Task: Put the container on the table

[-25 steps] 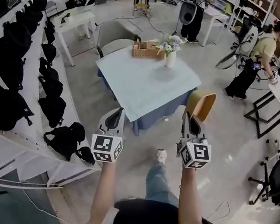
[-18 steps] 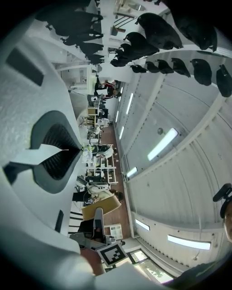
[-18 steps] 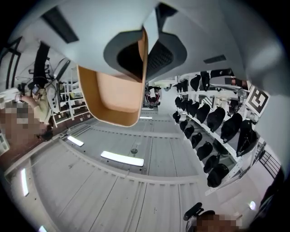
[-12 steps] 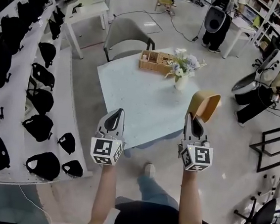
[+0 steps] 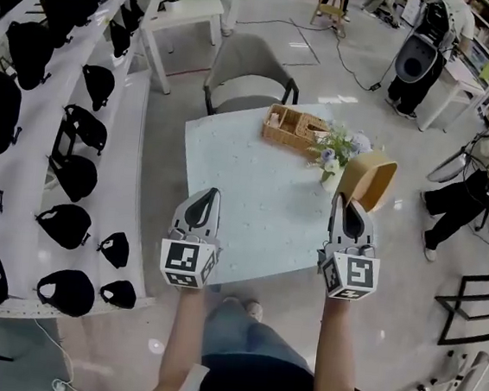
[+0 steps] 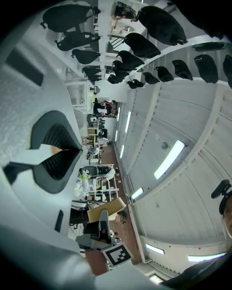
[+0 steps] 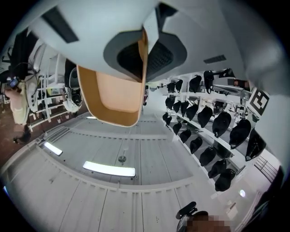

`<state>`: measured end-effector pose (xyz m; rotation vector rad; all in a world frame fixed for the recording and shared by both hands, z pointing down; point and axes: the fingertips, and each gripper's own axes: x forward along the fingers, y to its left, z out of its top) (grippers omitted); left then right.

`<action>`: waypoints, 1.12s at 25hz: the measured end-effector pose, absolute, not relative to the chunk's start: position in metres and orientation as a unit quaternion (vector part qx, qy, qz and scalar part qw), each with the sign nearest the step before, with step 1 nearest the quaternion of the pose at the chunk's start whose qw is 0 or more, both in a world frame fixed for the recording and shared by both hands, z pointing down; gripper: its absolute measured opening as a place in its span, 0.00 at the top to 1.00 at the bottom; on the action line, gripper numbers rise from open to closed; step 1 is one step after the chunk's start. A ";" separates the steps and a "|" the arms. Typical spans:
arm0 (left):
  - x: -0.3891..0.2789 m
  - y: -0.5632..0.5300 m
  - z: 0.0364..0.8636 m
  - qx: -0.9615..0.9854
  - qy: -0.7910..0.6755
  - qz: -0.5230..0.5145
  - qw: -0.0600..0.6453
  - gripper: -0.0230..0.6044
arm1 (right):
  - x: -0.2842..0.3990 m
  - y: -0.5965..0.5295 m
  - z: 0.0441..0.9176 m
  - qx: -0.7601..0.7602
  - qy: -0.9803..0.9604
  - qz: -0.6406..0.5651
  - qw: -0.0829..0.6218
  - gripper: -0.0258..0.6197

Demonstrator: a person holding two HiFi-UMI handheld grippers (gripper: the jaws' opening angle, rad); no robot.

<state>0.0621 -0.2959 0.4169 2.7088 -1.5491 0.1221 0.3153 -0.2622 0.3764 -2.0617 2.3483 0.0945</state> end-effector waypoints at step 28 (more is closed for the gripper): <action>0.067 -0.528 0.520 0.858 -0.500 0.091 0.067 0.95 | 0.164 -0.518 0.564 -0.435 0.854 -0.075 -0.273 0.96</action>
